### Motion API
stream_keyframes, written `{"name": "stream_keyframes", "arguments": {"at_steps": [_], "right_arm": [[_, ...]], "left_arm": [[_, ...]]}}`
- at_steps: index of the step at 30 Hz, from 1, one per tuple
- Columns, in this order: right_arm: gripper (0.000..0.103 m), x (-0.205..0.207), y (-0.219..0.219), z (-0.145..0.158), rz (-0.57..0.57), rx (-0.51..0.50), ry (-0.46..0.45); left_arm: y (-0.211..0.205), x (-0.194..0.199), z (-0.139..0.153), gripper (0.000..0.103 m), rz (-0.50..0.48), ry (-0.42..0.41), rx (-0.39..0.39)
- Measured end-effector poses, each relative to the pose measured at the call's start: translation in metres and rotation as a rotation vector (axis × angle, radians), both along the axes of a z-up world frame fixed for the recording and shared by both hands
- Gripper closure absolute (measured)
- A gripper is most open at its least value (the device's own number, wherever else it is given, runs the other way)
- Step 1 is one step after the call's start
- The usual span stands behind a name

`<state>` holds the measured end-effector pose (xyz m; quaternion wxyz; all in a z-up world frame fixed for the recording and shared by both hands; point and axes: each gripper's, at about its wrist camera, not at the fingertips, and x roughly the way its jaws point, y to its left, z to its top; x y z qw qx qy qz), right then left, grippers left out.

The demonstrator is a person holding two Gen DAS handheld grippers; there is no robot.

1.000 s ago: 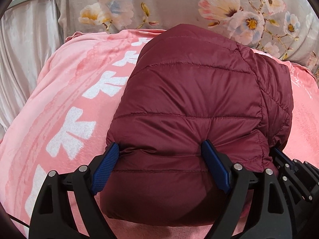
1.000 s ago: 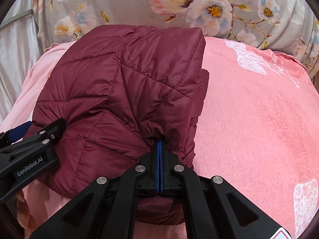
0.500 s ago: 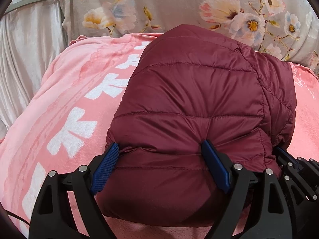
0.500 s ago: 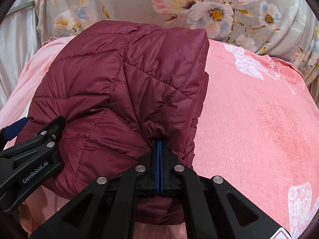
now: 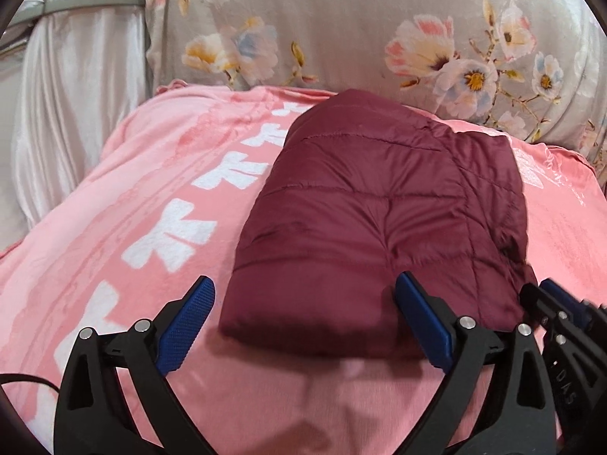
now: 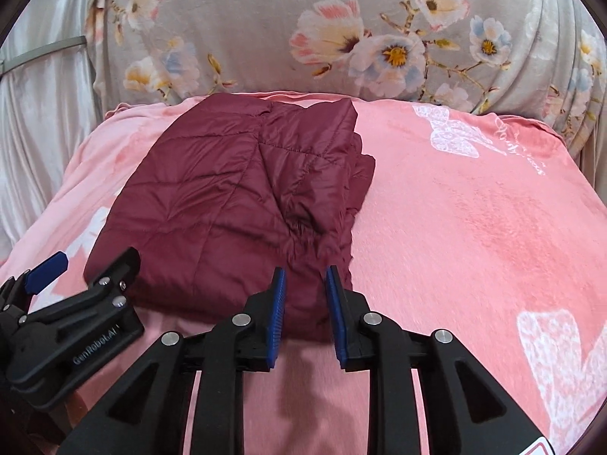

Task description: Fold large clothes

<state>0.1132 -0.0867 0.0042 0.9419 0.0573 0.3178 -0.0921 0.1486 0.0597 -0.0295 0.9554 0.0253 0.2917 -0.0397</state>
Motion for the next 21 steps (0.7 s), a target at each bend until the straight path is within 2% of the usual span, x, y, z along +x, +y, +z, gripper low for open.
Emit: {"name": "stream_keyframes", "arguments": {"at_steps": [4, 6, 15, 21], "right_arm": [[0.079, -0.02, 0.002, -0.003, 0.011, -0.014, 0.007], [0.071, -0.032, 0.001, -0.007, 0.013, -0.008, 0.012], [0.049, -0.069, 0.004, -0.026, -0.01, -0.034, 0.032], [0.046, -0.072, 0.001, -0.029, -0.029, -0.03, 0.032]], "left_arm": [[-0.003, -0.02, -0.002, 0.009, 0.001, -0.007, 0.026], [-0.004, -0.028, -0.005, 0.008, 0.0, 0.004, 0.029], [-0.013, -0.059, -0.02, 0.007, -0.018, 0.048, 0.004], [-0.014, -0.069, -0.021, 0.006, 0.009, 0.038, 0.001]]}}
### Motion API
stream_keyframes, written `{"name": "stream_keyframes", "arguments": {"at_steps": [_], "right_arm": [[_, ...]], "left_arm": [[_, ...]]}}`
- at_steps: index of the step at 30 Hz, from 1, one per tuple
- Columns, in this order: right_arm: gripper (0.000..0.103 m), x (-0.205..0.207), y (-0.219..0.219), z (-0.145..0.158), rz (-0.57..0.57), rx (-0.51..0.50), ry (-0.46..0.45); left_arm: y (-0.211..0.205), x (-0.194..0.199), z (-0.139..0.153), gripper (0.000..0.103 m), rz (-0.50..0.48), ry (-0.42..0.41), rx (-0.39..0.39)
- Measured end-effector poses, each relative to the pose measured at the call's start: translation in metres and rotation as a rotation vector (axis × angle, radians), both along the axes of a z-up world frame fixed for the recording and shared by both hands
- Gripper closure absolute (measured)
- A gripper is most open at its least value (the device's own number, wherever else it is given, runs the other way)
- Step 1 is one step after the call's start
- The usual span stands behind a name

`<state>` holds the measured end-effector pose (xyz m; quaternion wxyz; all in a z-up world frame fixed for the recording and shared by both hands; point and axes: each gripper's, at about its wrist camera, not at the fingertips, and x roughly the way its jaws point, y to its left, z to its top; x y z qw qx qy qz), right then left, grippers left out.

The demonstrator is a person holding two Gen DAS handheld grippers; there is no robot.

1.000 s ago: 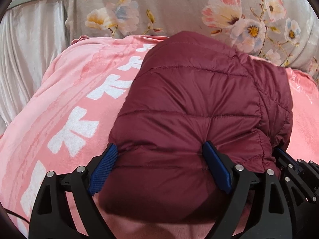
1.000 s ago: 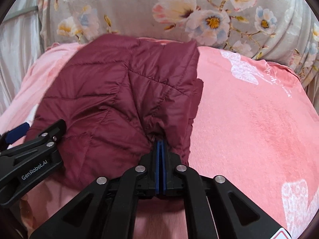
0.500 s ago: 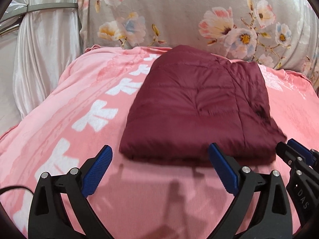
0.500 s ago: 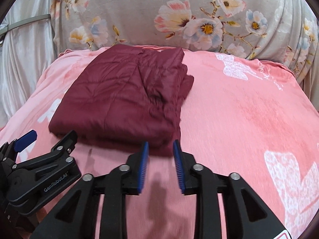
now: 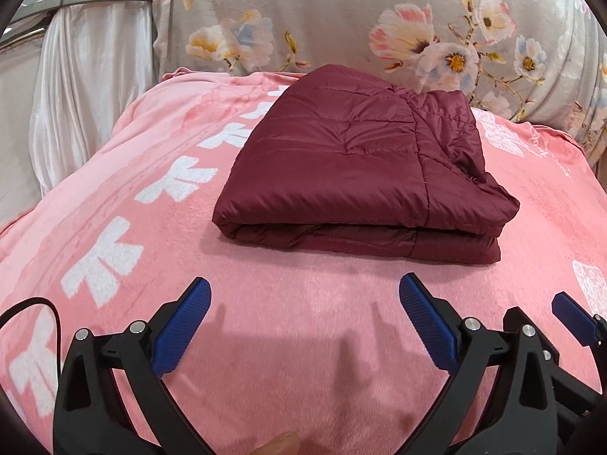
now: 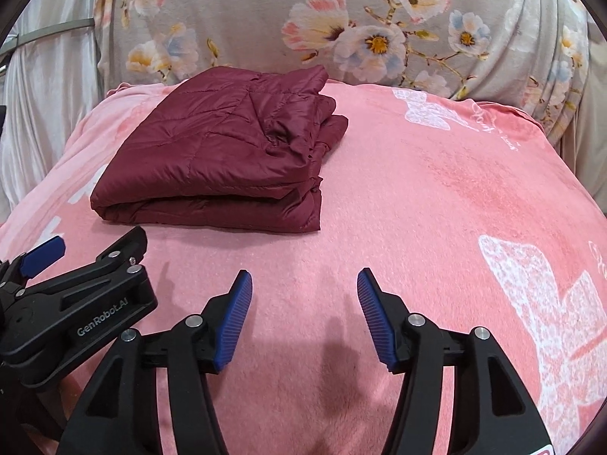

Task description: Fold large clothes

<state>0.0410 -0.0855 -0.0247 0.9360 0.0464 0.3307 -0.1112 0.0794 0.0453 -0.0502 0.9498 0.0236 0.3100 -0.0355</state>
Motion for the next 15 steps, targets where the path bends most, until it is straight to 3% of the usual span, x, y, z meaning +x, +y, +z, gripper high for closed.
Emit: {"name": "stream_keyframes", "arguments": {"at_steps": [15], "right_arm": [[0.046, -0.003, -0.004, 0.003, -0.001, -0.005, -0.023]], "left_arm": [[0.0, -0.01, -0.001, 0.006, 0.045, -0.002, 0.019]]}}
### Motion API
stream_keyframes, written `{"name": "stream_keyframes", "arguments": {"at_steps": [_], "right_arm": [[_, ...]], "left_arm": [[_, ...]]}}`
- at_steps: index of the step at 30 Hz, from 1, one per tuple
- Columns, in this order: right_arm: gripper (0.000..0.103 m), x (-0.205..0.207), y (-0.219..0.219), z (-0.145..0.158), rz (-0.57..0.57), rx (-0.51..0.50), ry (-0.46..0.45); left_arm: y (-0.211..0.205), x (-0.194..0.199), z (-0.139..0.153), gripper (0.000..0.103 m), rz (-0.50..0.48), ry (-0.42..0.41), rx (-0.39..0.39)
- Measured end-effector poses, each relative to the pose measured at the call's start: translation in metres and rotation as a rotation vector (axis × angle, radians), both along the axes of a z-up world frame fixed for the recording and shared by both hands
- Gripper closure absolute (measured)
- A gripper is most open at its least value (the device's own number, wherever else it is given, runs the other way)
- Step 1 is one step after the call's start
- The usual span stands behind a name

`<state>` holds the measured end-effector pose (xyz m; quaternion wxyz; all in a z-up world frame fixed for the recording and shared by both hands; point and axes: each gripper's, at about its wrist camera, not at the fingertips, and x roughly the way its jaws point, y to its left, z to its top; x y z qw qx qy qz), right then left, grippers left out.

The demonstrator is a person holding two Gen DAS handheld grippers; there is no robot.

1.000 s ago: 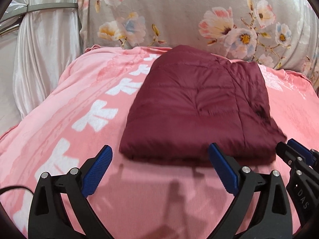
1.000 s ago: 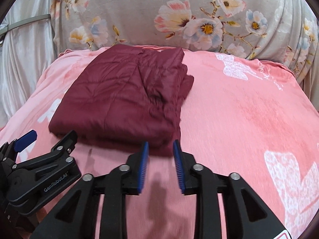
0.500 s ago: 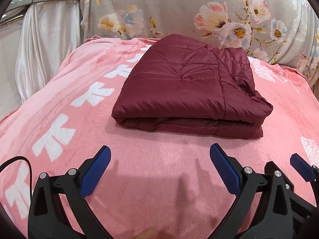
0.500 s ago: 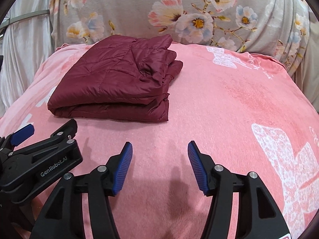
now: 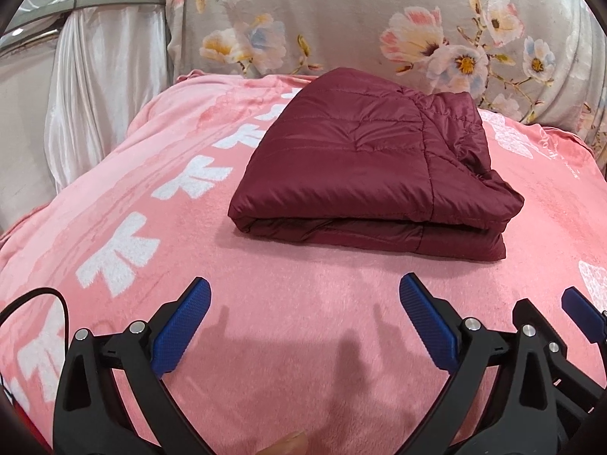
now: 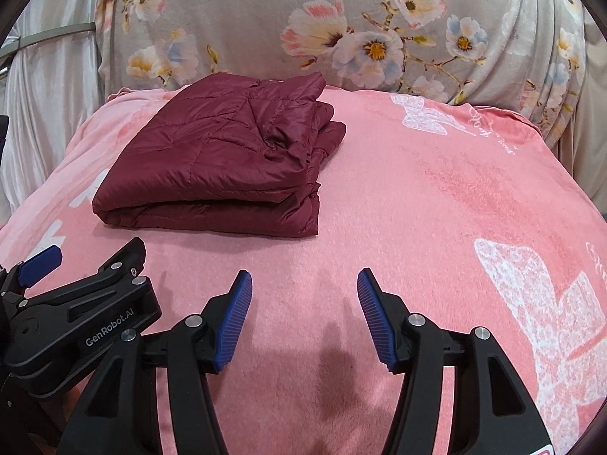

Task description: Fold large clothes

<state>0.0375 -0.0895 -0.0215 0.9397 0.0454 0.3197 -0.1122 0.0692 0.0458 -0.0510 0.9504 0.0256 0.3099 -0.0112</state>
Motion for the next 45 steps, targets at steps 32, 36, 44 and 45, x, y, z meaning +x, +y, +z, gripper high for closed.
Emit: {"name": "stream_keyframes", "arguments": {"at_steps": [32, 36, 44, 45], "right_arm": [[0.046, -0.002, -0.0025, -0.0008, -0.005, -0.002, -0.005], [0.046, -0.002, -0.0019, -0.0009, -0.006, -0.003, -0.005], [0.046, -0.002, -0.0026, -0.0012, -0.005, -0.004, -0.005], [0.046, -0.0021, -0.0028, -0.0011, -0.004, -0.004, -0.005]], "left_arm": [[-0.002, -0.0042, 0.0018, 0.006, 0.011, -0.019, 0.025], [-0.0014, -0.004, 0.0021, 0.006, 0.012, -0.02, 0.027], [-0.0011, -0.0037, 0.0023, 0.006, 0.013, -0.021, 0.03], [-0.0008, -0.0036, 0.0023, 0.006, 0.013, -0.02, 0.03]]}}
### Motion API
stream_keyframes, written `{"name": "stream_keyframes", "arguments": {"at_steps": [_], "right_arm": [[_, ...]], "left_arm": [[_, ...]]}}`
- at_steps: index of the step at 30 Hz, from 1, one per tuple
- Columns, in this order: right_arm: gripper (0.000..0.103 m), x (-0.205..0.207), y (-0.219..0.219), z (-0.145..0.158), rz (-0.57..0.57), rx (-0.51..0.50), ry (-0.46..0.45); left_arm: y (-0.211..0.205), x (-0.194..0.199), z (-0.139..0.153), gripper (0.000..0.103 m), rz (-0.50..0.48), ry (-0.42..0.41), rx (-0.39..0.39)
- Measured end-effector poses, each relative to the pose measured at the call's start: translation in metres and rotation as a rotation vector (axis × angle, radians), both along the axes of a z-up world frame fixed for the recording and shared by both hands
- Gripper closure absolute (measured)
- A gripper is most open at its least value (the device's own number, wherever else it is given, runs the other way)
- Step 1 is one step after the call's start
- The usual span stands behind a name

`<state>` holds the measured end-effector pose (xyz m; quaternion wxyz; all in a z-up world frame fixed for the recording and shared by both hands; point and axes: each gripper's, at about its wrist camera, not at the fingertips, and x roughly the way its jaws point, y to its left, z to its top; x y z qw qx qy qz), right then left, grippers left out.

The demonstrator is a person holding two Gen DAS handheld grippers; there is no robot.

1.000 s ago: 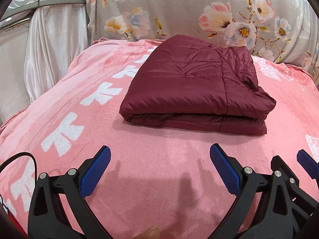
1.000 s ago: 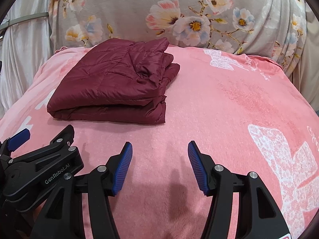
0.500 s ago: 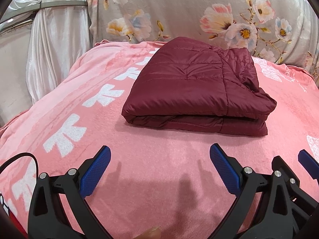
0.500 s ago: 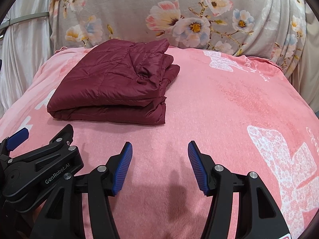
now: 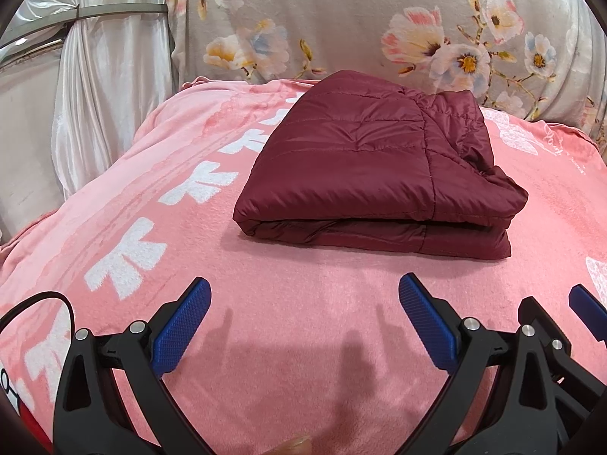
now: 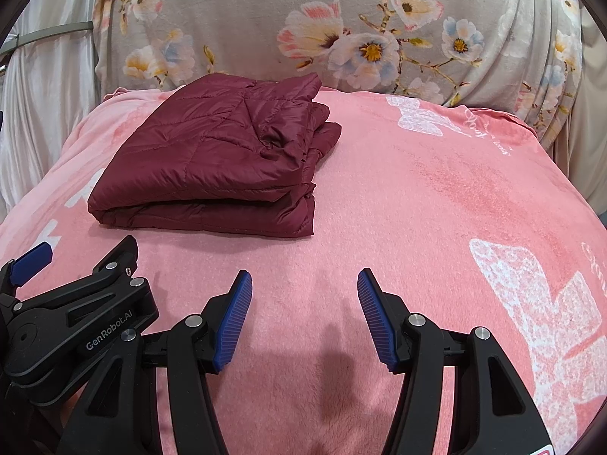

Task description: Fold large clothes

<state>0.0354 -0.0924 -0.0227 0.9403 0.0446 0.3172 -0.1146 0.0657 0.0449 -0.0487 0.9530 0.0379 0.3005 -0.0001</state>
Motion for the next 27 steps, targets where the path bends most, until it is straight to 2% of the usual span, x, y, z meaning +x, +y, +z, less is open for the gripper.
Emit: {"name": "stream_keyframes", "arguments": {"at_steps": [27], "right_arm": [[0.046, -0.001, -0.0012, 0.0002, 0.002, -0.007, 0.0]], "left_arm": [[0.0003, -0.0006, -0.0012, 0.008, 0.0, 0.003, -0.002]]}}
